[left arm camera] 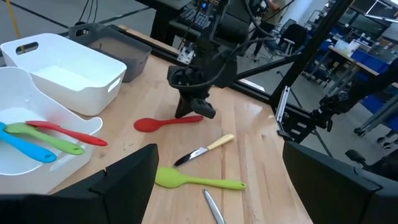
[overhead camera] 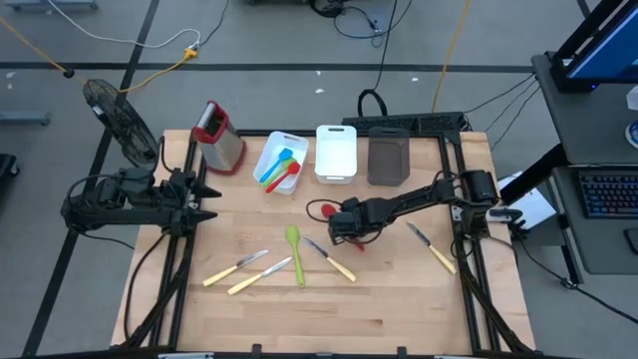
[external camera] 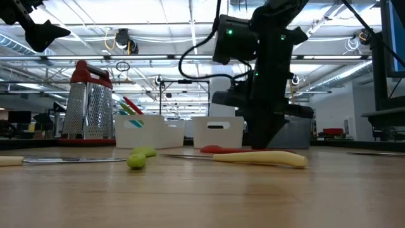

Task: Pick & Place Kitchen Items
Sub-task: Put the red serving spoon into the black bin

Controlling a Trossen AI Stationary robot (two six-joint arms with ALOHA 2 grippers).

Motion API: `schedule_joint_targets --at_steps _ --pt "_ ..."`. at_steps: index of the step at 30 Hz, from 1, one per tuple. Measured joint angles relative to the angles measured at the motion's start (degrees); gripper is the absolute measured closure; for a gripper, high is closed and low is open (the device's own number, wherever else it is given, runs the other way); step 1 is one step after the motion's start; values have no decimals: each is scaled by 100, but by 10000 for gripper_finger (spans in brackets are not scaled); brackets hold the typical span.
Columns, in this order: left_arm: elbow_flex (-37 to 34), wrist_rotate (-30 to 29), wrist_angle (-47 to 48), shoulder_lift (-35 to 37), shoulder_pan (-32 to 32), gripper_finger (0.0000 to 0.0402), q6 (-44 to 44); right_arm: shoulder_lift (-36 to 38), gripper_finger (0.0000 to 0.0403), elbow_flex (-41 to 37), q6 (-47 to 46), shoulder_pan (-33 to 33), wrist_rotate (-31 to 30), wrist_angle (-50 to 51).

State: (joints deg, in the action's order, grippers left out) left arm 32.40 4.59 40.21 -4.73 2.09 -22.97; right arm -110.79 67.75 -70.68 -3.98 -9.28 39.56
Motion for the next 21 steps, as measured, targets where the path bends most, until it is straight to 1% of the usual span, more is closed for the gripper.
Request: schedule_joint_targets --at_steps 3,7,11,14,19,21 --pt "0 -1 1 0 0 50 11 -4 398 2 52 -12 -62 -309" --pt "0 1 2 0 1 50 1 118 376 3 259 9 -76 -497" --pt "0 32 5 0 2 50 5 352 344 2 288 51 -120 -390" --pt "0 32 23 0 1 50 13 602 319 -36 436 65 -274 -58" --pt "0 40 31 -1 1 50 64 936 277 -9 525 41 -240 -45" --pt "0 38 31 0 2 50 80 982 257 -20 636 -43 -186 -237"
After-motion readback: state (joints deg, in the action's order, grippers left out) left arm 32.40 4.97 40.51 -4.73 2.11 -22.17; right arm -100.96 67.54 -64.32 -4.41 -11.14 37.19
